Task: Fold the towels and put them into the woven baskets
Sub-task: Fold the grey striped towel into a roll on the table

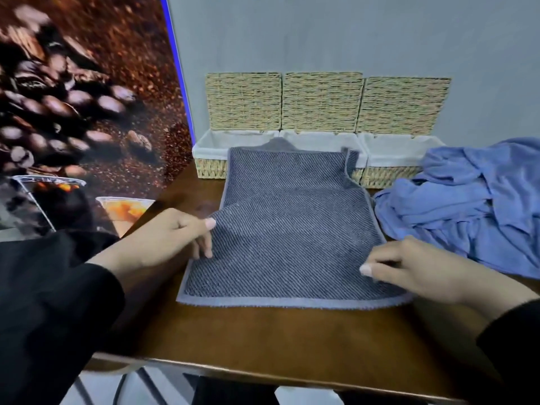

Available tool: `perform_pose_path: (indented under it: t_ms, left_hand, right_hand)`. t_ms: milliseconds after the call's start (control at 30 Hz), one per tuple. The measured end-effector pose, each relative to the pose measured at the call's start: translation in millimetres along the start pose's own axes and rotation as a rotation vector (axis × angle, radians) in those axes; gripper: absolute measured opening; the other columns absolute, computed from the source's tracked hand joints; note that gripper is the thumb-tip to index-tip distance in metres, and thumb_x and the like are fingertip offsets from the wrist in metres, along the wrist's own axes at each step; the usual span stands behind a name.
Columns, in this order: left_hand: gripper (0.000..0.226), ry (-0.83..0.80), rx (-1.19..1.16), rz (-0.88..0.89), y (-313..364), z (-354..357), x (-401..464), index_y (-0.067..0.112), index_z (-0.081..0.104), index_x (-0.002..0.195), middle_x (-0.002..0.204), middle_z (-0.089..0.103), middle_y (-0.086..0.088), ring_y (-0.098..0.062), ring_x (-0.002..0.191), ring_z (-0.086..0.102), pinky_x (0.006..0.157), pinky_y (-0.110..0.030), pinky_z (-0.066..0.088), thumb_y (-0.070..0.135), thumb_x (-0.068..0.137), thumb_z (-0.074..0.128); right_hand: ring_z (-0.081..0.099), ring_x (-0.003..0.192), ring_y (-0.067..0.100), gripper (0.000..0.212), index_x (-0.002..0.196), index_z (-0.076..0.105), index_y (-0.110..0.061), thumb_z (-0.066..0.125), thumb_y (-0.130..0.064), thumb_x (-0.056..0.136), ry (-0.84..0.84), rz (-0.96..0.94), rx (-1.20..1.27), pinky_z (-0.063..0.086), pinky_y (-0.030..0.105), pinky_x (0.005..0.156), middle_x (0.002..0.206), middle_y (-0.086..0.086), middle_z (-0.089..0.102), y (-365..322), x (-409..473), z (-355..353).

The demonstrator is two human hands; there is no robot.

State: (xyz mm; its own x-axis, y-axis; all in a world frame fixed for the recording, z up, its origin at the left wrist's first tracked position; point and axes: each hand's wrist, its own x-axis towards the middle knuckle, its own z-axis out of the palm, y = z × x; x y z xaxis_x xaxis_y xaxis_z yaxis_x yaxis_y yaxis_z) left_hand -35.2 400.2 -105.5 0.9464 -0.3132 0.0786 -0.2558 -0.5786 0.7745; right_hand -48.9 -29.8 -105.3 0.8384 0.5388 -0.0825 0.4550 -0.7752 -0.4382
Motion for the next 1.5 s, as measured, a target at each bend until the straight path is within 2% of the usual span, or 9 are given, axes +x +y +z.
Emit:
perform_pose_path:
  t_ms: [133,233,400,500,667,833,1100,1333,1500]
  left_hand:
    - [0.026,0.074,0.36,0.136,6.4,21.1,31.1,0.034,0.072,0.115,0.12,0.07,0.014,-0.003,0.114,0.061,0.106,-0.035,0.044,0.047,0.097,0.059]
    - [0.06,-0.142,0.709,0.072,-5.3,49.3,50.0,0.042,0.036,0.153,0.163,0.027,0.014,-0.008,0.152,0.02,0.125,-0.045,0.012,0.062,0.097,0.043]
    - [0.077,-0.2,0.804,0.009,-21.3,61.1,54.9,0.048,0.014,0.157,0.166,-0.007,0.021,-0.002,0.153,-0.012,0.122,-0.054,-0.011,0.079,0.087,0.009]
    - [0.066,-0.216,0.785,0.0,-9.6,44.5,64.7,0.048,0.038,0.15,0.163,0.016,0.024,-0.002,0.153,0.009,0.123,-0.054,-0.007,0.075,0.091,0.025]
    - [0.03,0.108,0.541,0.053,10.7,20.7,86.5,0.032,0.071,0.12,0.12,0.07,0.011,-0.011,0.109,0.063,0.099,-0.036,0.048,0.046,0.102,0.052]
    - [0.03,0.321,0.442,0.039,-1.2,18.2,121.4,0.025,0.067,0.126,0.126,0.067,0.004,-0.017,0.112,0.061,0.094,-0.033,0.047,0.038,0.103,0.053]
    - [0.049,0.379,0.585,0.071,-36.1,40.0,144.8,0.028,0.047,0.149,0.156,0.044,0.004,-0.019,0.145,0.037,0.117,-0.04,0.025,0.046,0.103,0.044]
    - [0.055,0.404,0.514,0.075,-42.2,36.1,147.1,0.031,0.042,0.152,0.161,0.035,0.006,-0.014,0.15,0.026,0.12,-0.035,0.018,0.049,0.101,0.043]
    - [0.057,0.438,0.466,0.068,-47.1,31.6,148.6,0.028,0.048,0.149,0.158,0.04,0.004,-0.016,0.148,0.032,0.12,-0.039,0.024,0.051,0.098,0.041]
  right_hand:
    - [0.058,0.108,0.002,0.017,0.105,0.067,-0.038,0.054,-0.046,0.099,0.21,-0.091,-0.009,0.048,0.037,0.097,0.114,-0.021,0.06,-4.0,36.4,12.3]
    - [0.023,0.149,0.003,0.049,0.147,0.045,-0.04,0.051,-0.053,0.1,0.065,-0.014,-0.04,0.024,0.032,0.122,0.159,-0.022,0.029,-5.9,62.1,26.6]
    - [-0.022,0.15,-0.001,0.071,0.161,0.0,-0.04,0.018,-0.07,0.099,-0.054,0.019,-0.279,-0.01,0.037,0.126,0.166,-0.021,-0.016,-7.3,66.6,57.1]
    - [-0.02,0.15,-0.005,0.071,0.161,0.006,-0.042,0.02,-0.071,0.097,-0.024,0.023,-0.24,-0.009,0.037,0.126,0.166,-0.023,-0.012,-8.9,65.1,57.7]
    - [0.015,0.15,-0.004,0.065,0.156,0.027,-0.046,0.041,-0.067,0.096,-0.087,0.053,-0.045,0.017,0.026,0.123,0.163,-0.028,0.017,-20.6,70.9,18.4]
    - [0.051,0.127,0.002,0.045,0.14,0.054,-0.039,0.05,-0.055,0.098,0.226,0.045,-0.035,0.04,0.025,0.104,0.143,-0.02,0.052,-32.5,107.3,-27.1]
    - [0.058,0.117,0.017,0.038,0.139,0.057,-0.022,0.05,-0.038,0.105,0.481,0.062,-0.126,0.041,0.028,0.092,0.14,-0.001,0.057,-30.4,220.7,-56.2]
    - [0.058,0.09,0.031,0.044,0.11,0.06,-0.005,0.035,-0.042,0.109,0.315,0.276,-0.185,0.038,0.033,0.063,0.105,0.014,0.066,-19.1,322.1,-81.5]
    - [0.056,0.114,0.032,0.061,0.133,0.059,-0.005,0.039,-0.054,0.105,0.107,0.469,-0.143,0.042,0.034,0.09,0.131,0.014,0.058,-9.2,349.6,-93.5]
